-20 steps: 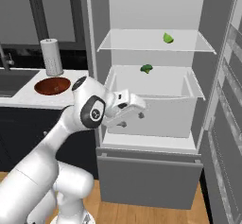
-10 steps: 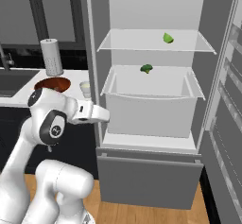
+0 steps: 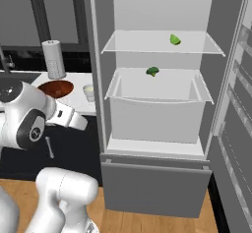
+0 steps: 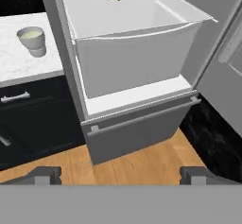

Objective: Grab a lemon wedge from the fridge and one ice cube from the ice bowl, and put them in the glass of lemonade.

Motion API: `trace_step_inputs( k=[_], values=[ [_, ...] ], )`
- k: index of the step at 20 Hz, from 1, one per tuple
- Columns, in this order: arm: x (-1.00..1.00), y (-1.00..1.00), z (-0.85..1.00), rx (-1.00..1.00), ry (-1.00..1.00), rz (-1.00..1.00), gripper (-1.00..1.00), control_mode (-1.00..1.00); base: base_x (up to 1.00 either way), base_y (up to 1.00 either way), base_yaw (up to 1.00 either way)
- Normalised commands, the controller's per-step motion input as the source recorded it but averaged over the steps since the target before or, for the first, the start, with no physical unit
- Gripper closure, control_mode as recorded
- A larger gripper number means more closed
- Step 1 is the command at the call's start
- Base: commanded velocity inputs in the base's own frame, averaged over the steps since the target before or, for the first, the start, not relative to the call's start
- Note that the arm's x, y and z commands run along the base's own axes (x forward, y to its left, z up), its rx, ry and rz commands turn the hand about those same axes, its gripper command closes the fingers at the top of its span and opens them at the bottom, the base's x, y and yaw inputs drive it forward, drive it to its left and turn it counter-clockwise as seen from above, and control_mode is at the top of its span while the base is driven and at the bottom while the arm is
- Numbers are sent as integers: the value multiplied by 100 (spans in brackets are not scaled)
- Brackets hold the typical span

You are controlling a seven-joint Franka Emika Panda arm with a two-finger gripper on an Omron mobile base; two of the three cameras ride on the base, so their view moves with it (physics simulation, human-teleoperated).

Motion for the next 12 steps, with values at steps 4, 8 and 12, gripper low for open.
trace_step_inputs(
  k=[4, 8, 12],
  values=[
    [-9, 3, -14, 16, -17, 41, -100, -100, 0, 0, 0],
    [-18, 20, -14, -2, -2, 15, -100, -100, 0, 0, 0],
    [-37, 17, -13, -3, 0, 2, -100, -100, 0, 0, 0]
  ],
)
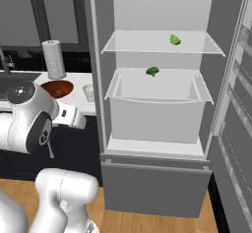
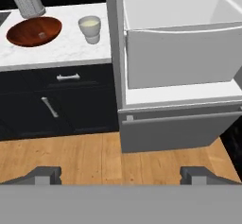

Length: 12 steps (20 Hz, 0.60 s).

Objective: Grab a lemon wedge from the fridge and one ice cube from the ice bowl, and put them in the glass of lemonade.

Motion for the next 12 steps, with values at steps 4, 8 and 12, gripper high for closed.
trace_step_inputs(
  k=[4, 8, 12],
  values=[
    [-19, 1, -2, 0, 0, 1, -100, -100, 0, 0, 0],
    [-1, 0, 0, 0, 0, 0, -100, -100, 0, 0, 0],
    [0, 0, 0, 0, 0, 0, -100, 100, 0, 0, 0]
  ],
)
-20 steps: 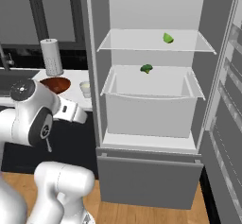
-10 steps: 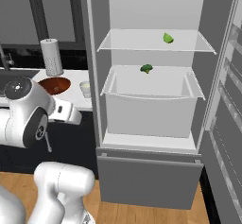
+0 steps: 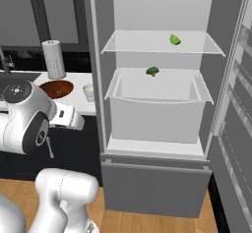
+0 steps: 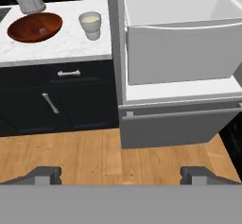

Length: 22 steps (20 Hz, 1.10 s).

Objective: Grab a lemon wedge from the fridge and one ice cube from the ice bowl, and put them in the glass of lemonade.

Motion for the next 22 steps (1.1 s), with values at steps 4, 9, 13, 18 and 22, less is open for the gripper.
trace_step_inputs(
  k=[4, 9, 13, 18, 22],
  values=[
    [0, 0, 0, 0, 0, 0, -100, 100, -2, -47, 0],
    [0, 0, 0, 0, 0, 0, -100, 100, 0, -84, 0],
    [0, 0, 0, 0, 0, 0, -100, 100, 0, -47, 0],
    [0, 0, 0, 0, 0, 0, -100, 100, 0, -16, 0],
    [0, 0, 0, 0, 0, 0, -100, 100, 27, -7, 0]
  ],
)
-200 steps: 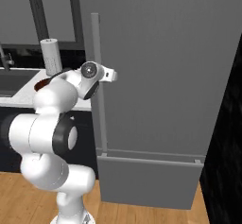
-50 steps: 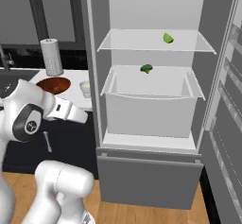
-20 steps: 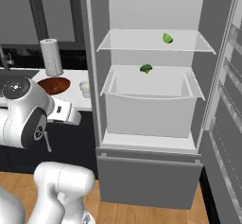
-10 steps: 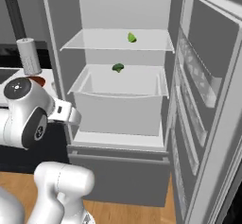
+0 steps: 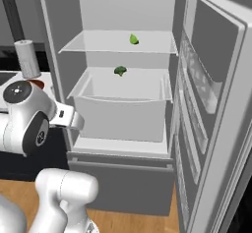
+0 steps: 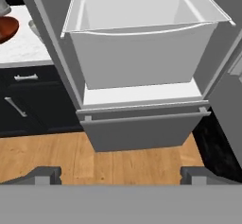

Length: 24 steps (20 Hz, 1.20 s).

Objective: Grab a lemon wedge from the fridge and one ice cube from the ice bowl, and put them in the glass of lemonade.

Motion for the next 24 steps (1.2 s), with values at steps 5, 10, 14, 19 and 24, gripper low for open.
trace_step_inputs(
  k=[5, 10, 14, 19, 24],
  values=[
    [0, 0, 0, 0, 0, 0, -100, 100, 50, -35, 0],
    [0, 0, 0, 0, 0, 0, -100, 100, 36, -49, 0],
    [0, 0, 0, 0, 0, 0, -100, 100, 36, -27, 0],
    [0, 0, 0, 0, 0, 0, -100, 100, 43, -9, 0],
    [0, 0, 0, 0, 0, 0, -100, 100, 42, 0, 0]
  ],
)
